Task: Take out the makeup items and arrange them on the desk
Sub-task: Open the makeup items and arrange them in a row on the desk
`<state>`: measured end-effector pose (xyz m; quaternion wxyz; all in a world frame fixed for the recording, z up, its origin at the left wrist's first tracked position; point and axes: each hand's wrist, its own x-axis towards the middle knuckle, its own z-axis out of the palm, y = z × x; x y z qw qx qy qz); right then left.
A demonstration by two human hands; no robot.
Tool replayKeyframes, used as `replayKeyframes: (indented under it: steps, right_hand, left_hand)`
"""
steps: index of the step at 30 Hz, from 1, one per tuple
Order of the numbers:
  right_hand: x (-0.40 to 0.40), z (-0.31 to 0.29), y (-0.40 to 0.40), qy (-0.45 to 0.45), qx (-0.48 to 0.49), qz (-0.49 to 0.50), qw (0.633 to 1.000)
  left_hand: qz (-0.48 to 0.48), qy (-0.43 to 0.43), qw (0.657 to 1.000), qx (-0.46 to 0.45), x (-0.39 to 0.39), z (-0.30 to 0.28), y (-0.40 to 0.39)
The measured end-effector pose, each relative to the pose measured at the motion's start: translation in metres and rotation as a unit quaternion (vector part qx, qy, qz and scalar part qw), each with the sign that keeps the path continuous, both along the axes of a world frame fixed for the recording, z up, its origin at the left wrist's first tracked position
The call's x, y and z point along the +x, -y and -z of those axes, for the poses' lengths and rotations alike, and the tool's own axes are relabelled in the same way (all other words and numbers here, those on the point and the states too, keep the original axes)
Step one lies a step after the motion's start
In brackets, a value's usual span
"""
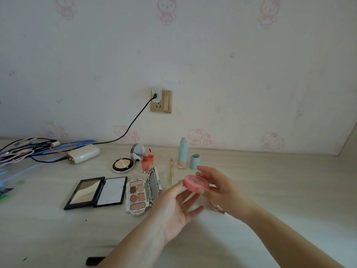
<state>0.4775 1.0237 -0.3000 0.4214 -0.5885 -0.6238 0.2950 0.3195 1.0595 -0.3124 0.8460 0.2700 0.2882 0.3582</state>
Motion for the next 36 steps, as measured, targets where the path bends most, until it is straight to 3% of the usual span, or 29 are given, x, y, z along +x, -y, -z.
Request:
replayKeyframes:
  steps: [6, 8, 10, 14, 25, 33, 36]
  right_hand:
    - [-0.002, -0.008, 0.016, -0.097, 0.002, -0.020, 0.995]
    - [-0.003, -0.010, 0.018, -0.049, 0.002, -0.018, 0.999]
    - [-0.004, -0.014, 0.018, 0.058, 0.021, 0.003, 0.998]
    - [-0.012, -0.025, 0.020, 0.210, 0.054, 0.046, 0.975]
    - [-0.021, -0.010, 0.010, 0.386, 0.081, 0.076, 0.916]
    - [-0.029, -0.012, 0.008, 0.422, 0.033, 0.102, 0.900]
    - [-0.019, -0.027, 0.006, 0.350, -0.019, 0.128, 0.928]
  left_hand:
    - [0.059, 0.069, 0.996, 0.016, 0.005, -0.008, 0.012]
    - [0.046, 0.072, 0.996, 0.037, 0.005, -0.009, 0.014]
    - [0.032, 0.062, 0.995, 0.071, 0.006, -0.009, 0.015]
    - [-0.002, 0.024, 0.991, 0.130, 0.011, -0.011, 0.020]
    - [-0.088, -0.054, 0.985, 0.135, 0.020, -0.005, 0.026]
    - [-0.096, -0.064, 0.986, 0.116, 0.020, 0.001, 0.022]
    - [-0.080, -0.075, 0.987, 0.116, 0.016, 0.002, 0.024]
